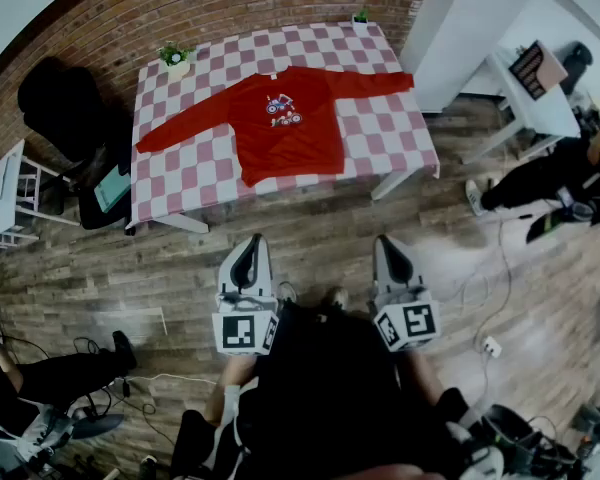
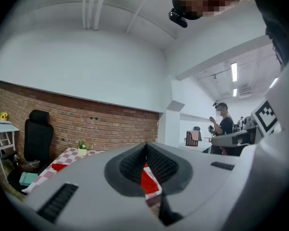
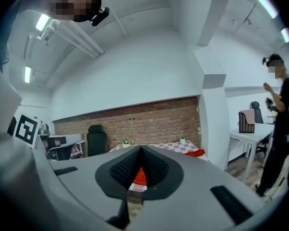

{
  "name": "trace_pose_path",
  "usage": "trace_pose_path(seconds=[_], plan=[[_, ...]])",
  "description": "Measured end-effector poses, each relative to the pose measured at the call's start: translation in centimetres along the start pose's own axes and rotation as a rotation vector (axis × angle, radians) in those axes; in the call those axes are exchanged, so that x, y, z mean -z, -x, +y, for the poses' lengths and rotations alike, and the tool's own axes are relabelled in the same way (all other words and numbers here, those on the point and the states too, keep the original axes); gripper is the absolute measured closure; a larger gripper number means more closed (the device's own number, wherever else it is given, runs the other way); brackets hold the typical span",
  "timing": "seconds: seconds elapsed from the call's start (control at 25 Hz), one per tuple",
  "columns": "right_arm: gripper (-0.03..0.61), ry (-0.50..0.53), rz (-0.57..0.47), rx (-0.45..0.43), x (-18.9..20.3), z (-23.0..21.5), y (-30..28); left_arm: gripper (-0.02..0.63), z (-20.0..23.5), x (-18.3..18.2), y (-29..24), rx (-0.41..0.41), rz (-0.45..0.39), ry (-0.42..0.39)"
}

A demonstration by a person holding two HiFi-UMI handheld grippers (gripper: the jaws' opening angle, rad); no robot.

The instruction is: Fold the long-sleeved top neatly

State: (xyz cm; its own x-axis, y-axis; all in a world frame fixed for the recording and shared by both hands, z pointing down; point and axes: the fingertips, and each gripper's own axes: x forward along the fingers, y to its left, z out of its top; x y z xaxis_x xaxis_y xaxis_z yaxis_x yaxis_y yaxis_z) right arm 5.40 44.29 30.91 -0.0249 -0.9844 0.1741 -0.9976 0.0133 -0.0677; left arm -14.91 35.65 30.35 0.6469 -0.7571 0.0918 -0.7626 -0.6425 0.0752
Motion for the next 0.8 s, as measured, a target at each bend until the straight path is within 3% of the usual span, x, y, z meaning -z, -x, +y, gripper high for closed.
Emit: trace_pose_path(seconds=[0.68, 0.8], plan=[[0.564, -0.043, -0.047, 0.009, -0.9, 0.4, -0.6, 0.606, 0.5, -0.3, -0.7, 0.024, -0.009, 0.014], [0.483, -0.041, -0.033, 0.021, -0.4, 0.8, -1.3, 0.607, 1.3, -0.4, -0.9, 0.034, -0.01, 0.017]])
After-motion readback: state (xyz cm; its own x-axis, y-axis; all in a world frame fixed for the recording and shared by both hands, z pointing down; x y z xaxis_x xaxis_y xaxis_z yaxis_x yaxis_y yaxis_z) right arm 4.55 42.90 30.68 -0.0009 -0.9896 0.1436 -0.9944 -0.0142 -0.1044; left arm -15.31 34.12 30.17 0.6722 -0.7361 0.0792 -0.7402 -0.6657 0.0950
